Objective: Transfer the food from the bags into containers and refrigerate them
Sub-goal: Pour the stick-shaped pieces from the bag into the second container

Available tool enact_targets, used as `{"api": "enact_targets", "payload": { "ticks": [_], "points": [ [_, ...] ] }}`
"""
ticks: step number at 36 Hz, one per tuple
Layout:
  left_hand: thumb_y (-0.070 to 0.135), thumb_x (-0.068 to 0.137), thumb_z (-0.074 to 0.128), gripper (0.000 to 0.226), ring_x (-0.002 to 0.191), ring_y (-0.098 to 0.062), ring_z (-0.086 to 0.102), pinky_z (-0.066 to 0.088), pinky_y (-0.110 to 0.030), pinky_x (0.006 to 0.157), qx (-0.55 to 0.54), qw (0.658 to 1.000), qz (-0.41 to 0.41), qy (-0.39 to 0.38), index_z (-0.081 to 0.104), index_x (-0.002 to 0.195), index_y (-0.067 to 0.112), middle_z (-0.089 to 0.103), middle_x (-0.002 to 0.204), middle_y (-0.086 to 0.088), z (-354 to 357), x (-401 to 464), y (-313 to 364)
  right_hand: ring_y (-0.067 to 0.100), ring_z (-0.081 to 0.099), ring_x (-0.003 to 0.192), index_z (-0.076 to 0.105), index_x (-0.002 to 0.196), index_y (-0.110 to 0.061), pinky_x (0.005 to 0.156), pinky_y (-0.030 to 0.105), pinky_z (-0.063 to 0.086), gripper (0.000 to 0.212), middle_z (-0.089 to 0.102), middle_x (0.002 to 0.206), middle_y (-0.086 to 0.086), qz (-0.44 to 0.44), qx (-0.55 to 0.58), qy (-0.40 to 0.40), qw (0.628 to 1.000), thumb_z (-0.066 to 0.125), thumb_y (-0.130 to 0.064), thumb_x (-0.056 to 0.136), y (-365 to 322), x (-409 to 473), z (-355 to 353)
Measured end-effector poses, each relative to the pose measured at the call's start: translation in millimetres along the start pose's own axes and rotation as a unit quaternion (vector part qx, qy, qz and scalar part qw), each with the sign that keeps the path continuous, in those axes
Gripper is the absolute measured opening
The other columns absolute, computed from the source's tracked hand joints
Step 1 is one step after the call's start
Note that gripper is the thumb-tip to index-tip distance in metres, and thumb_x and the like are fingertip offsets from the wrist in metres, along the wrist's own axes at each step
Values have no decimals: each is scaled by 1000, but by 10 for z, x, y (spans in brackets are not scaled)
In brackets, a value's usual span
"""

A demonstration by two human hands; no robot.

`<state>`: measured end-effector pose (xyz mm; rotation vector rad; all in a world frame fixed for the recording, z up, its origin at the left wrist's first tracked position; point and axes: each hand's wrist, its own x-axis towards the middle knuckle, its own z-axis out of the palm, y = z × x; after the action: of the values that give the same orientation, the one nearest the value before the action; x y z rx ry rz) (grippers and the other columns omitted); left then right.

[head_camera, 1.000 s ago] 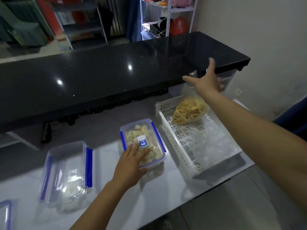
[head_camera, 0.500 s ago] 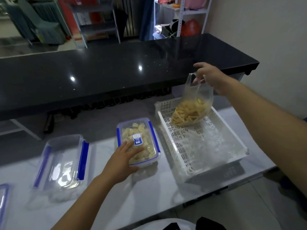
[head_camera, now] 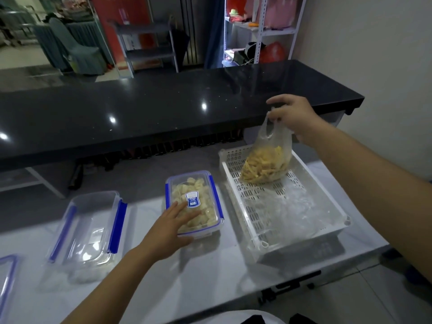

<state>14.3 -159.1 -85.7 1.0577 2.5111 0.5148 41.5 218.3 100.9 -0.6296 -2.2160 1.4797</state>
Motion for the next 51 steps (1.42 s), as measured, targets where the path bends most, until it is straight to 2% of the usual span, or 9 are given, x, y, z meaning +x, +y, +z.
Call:
{"api": "enact_targets", "payload": {
  "ticks": [3,9,17,21,29,35,41,46,51],
  "points": [
    [44,91,70,77,156,-16,0,17,-40,123,-4,1000,3,3,18,145,60,8,168,15,13,6,-13,4,66,57,70,115,-14,45,16,43,31,69,85,6,36,54,-26,998,68,0,87,-210,-58,2],
    [39,83,80,81,153,-18,16,25,-36,120,-61,997,-19,47,33,149,46,15,166,9,54,-15,-32,19,68,93,68,112,-24,70,35,40,23,73,99,5,2,78,-101,992,64,-24,89,-730,-310,62],
    [46,88,73,74,152,-20,18,26,-46,118,-137,979,-87,127,34,151,42,20,166,3,-349,-191,-273,37,58,126,69,123,-27,109,55,37,46,70,123,11,-24,162,-164,973,52,-52,89,-1324,-895,484],
    [46,89,71,71,149,-27,25,27,-46,118,-53,965,-174,187,42,151,26,32,161,-7,-676,-392,-695,33,62,122,64,132,-27,106,53,41,52,67,130,13,-38,234,-187,953,42,-54,93,-1533,-1118,630],
    [62,85,66,86,151,-37,14,26,-54,116,-28,922,-373,100,25,156,35,12,167,-11,-906,-859,-1522,34,59,127,54,143,-27,111,63,31,62,60,139,14,-18,353,-270,896,32,-58,94,-1655,-1571,1198],
    [12,91,55,78,131,-41,48,43,-45,102,-125,914,-365,129,20,158,32,14,163,-14,-973,-1041,-1867,35,55,131,52,144,-29,111,67,29,63,57,143,15,-8,374,-346,860,29,-60,95,-1632,-1865,1654],
    [1,87,52,74,87,-31,66,58,-40,70,-181,894,-371,176,33,153,29,58,132,-12,-987,-1194,-2019,39,53,132,54,143,-23,110,66,32,68,59,138,22,11,327,-428,843,43,-60,86,-1578,-2029,1940],
    [-7,85,56,69,85,-29,66,63,-50,71,-387,827,-364,185,43,145,22,66,99,-4,-912,-1271,-2012,41,55,129,55,142,-23,108,64,37,66,61,133,27,44,277,-461,842,43,-57,87,-1474,-2048,2054],
    [2,88,65,74,98,-27,63,62,-47,76,-422,816,-341,199,36,150,29,55,124,-3,-728,-1367,-1838,45,54,127,52,144,-22,108,61,40,70,63,126,28,80,235,-512,822,50,-60,86,-1339,-2069,2046]
  ]
}}
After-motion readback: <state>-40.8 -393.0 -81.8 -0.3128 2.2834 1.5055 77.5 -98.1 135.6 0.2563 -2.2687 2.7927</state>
